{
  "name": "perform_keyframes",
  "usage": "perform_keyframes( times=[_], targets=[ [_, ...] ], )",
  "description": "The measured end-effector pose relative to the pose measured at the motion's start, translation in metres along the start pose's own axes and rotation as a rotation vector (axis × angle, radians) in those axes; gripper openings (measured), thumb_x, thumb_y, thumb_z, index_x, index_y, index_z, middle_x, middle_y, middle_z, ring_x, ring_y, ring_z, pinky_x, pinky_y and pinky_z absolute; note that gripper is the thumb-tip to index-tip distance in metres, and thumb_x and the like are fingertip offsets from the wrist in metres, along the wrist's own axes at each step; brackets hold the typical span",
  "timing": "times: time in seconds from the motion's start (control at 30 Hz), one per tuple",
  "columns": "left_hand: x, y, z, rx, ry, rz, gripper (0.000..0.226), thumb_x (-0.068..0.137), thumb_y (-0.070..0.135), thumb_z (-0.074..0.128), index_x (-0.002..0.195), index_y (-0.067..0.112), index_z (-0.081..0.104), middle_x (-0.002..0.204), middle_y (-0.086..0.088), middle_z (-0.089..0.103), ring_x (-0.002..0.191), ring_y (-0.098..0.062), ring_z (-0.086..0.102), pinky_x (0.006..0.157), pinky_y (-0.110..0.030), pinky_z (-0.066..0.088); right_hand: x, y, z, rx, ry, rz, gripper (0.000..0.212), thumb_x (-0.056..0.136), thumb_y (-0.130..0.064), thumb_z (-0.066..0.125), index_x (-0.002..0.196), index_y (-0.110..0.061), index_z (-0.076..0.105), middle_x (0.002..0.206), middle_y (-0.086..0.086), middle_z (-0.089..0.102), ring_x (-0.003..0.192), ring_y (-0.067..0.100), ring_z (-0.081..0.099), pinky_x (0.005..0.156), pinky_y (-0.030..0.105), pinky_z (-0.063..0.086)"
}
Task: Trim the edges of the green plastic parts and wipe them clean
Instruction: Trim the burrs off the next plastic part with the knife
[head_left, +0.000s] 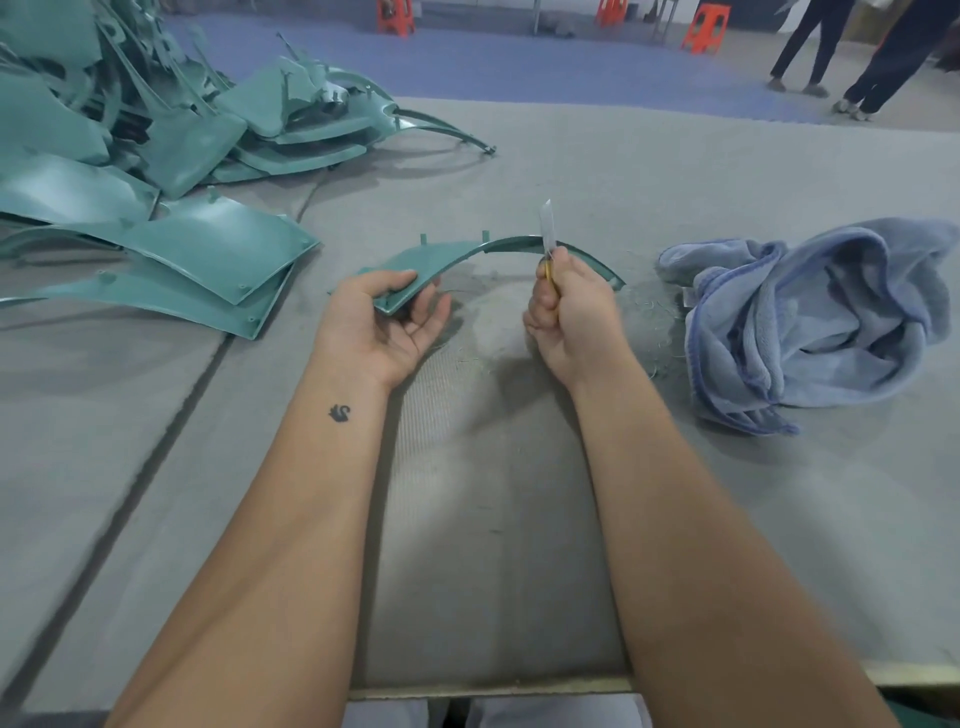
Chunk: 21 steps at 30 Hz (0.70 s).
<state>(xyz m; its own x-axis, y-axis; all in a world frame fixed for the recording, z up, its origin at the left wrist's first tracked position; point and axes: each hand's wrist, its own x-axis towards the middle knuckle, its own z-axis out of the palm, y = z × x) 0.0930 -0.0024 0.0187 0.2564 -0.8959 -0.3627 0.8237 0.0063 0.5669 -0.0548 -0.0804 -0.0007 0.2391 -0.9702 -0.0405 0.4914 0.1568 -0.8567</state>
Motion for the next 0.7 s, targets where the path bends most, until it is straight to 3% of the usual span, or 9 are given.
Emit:
perform_keyframes(
  times=[0.33, 0.5, 0.6, 0.7],
  targets=[
    [0.0, -0.002, 0.002, 0.042, -0.026, -0.003, 0.009, 0.092, 0.002, 0.049, 0.098, 0.001, 0.056, 0.069, -0.012, 0.067, 0.046, -0.013, 0.062, 0.054, -0.025, 0.057, 0.005, -0.001, 0.0, 0.194, 0.148, 0.051, 0.033, 0.104, -0.021, 0.039, 0.074, -0.011, 0.049, 0.045, -0.005, 0.038, 0.036, 0.006, 0.027, 0.037, 0.017, 0.023],
    [-0.001, 0.005, -0.004, -0.053, -0.012, 0.022, 0.009, 0.091, 0.002, 0.049, 0.092, -0.001, 0.058, 0.067, -0.012, 0.066, 0.046, -0.013, 0.06, 0.054, -0.025, 0.056, 0.005, -0.004, -0.002, 0.395, 0.253, 0.051, 0.037, 0.106, -0.027, 0.031, 0.073, -0.016, 0.043, 0.042, -0.007, 0.039, 0.033, 0.006, 0.028, 0.037, 0.018, 0.023],
    [-0.001, 0.007, -0.005, -0.056, 0.003, 0.055, 0.009, 0.093, 0.007, 0.052, 0.093, 0.002, 0.059, 0.067, -0.01, 0.068, 0.049, -0.012, 0.063, 0.051, -0.023, 0.055, -0.001, -0.005, 0.003, 0.186, 0.189, 0.006, 0.03, 0.103, -0.022, 0.04, 0.077, -0.013, 0.05, 0.05, -0.004, 0.044, 0.039, 0.006, 0.034, 0.037, 0.018, 0.027],
    [-0.001, 0.005, -0.001, -0.041, 0.02, 0.069, 0.012, 0.095, 0.015, 0.056, 0.093, 0.004, 0.061, 0.065, -0.006, 0.069, 0.05, -0.009, 0.065, 0.047, -0.019, 0.052, -0.012, -0.001, 0.009, -0.181, 0.001, -0.056, 0.029, 0.1, -0.025, 0.047, 0.076, -0.012, 0.056, 0.049, -0.003, 0.049, 0.04, 0.007, 0.038, 0.037, 0.017, 0.029]
  ],
)
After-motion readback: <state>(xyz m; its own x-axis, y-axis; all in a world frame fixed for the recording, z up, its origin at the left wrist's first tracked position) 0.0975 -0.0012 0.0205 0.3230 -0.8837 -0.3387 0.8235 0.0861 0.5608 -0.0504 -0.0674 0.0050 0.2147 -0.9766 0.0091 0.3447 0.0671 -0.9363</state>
